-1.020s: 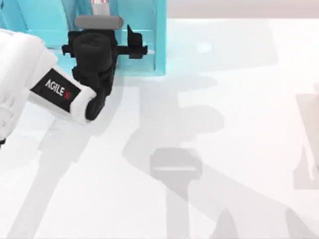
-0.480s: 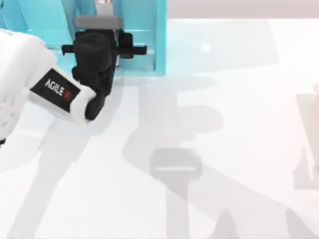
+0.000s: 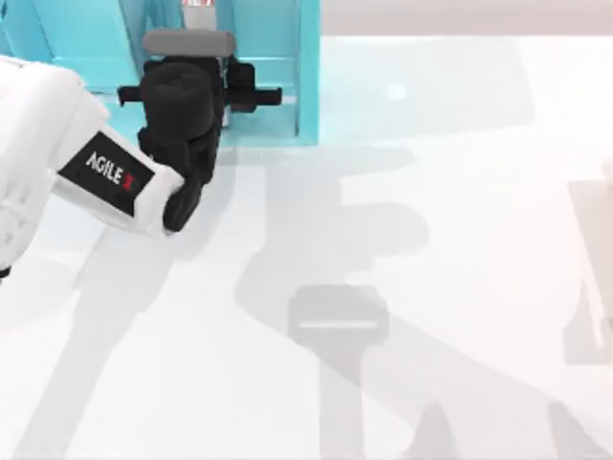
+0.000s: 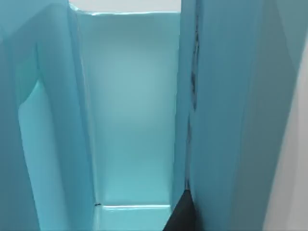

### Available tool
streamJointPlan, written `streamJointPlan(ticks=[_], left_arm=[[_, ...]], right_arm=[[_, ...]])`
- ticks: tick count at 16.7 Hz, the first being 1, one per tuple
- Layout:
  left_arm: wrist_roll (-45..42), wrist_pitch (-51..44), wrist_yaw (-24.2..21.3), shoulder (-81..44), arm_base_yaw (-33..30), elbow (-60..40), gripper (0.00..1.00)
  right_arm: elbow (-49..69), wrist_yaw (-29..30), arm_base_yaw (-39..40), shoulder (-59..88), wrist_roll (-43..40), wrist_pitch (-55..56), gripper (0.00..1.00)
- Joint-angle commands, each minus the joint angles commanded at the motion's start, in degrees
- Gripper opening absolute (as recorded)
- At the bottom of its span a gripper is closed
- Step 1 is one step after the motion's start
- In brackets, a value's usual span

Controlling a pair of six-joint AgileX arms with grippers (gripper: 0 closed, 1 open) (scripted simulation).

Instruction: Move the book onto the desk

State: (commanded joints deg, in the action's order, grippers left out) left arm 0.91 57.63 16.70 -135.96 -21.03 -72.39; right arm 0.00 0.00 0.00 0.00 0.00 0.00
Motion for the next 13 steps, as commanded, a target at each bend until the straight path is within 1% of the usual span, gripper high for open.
streamJointPlan(ticks=[3, 6, 9, 13], left_arm=[[-0.01, -0.74, 0.34, 0.72, -0.65, 0.6, 0.0], [0.18, -5.3, 2.5, 5.87, -2.75, 4.12, 0.0], [0.45, -11.37, 5.16, 16.36, -5.18, 8.66, 0.0], [0.79, -19.9, 8.3, 36.91, -8.11, 14.33, 0.0]], right_arm=[[0.0, 0.0, 0.0, 0.0, 0.0, 0.0, 1.0], [0.0, 0.0, 0.0, 0.0, 0.0, 0.0, 1.0], [0.0, 0.0, 0.0, 0.0, 0.0, 0.0, 1.0], [0.0, 0.0, 0.0, 0.0, 0.0, 0.0, 1.0]])
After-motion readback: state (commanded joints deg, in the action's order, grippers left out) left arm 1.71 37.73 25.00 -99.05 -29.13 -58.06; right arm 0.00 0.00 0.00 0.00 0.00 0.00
